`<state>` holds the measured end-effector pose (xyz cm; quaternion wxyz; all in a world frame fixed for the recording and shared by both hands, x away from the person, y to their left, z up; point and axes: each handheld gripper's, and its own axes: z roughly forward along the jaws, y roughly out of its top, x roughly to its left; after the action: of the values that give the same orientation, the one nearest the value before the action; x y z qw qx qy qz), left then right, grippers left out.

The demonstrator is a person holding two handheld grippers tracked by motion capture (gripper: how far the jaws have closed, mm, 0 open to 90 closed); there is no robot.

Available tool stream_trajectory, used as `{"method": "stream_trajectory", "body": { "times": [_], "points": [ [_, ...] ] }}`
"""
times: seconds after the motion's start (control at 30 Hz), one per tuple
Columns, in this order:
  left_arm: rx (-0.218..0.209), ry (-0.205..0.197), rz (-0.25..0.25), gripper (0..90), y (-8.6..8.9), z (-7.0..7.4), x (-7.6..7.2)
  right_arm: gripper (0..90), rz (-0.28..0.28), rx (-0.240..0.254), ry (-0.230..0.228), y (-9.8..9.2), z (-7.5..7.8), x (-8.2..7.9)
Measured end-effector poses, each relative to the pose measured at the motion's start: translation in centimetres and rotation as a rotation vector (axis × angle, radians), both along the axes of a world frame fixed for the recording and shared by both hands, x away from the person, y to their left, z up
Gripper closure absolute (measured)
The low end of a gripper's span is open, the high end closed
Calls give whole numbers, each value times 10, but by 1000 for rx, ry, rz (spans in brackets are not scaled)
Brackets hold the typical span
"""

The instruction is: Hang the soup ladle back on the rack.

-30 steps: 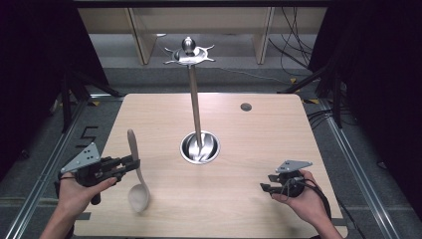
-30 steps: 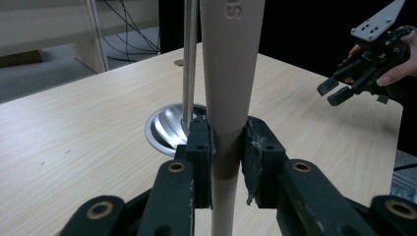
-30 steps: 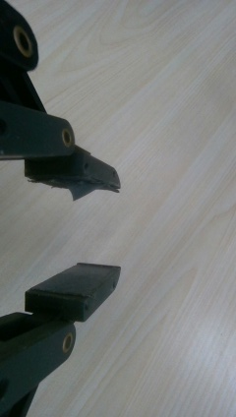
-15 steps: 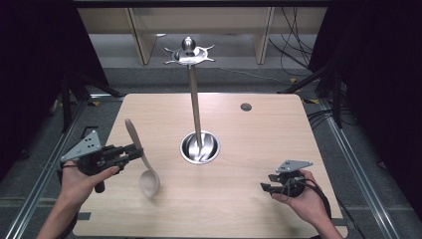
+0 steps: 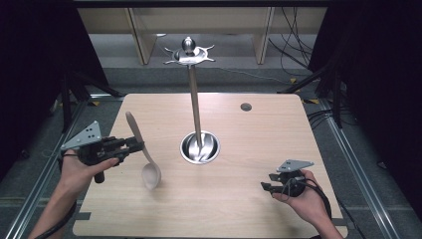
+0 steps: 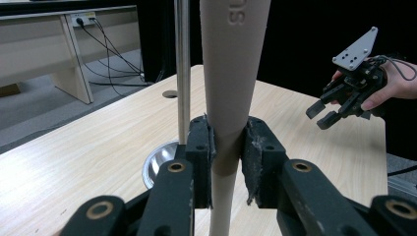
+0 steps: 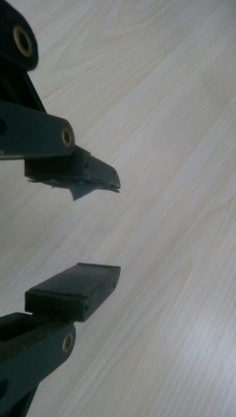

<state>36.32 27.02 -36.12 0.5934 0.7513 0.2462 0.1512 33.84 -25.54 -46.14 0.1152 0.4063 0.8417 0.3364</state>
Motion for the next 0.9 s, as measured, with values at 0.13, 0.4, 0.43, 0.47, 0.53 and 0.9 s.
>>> {"method": "stream_trajectory", "body": {
  "times": [0.13,0.4,0.43,0.47,0.53,0.9],
  "points": [
    [1,-2,-1,738,-1,3,4,531,-3,2,0,0,0,0],
    [9,-11,5,738,-1,14,11,530,-6,3,-2,0,0,0],
    [0,-15,-1,738,-1,15,12,529,-6,3,-2,0,0,0],
    [8,-12,4,738,-1,16,13,529,-6,3,-2,0,0,0],
    [0,-15,2,738,-2,18,16,529,-7,4,-2,0,0,0],
    [19,-35,13,738,-5,30,29,528,-10,25,-57,1,-4,2]
  ]
}}
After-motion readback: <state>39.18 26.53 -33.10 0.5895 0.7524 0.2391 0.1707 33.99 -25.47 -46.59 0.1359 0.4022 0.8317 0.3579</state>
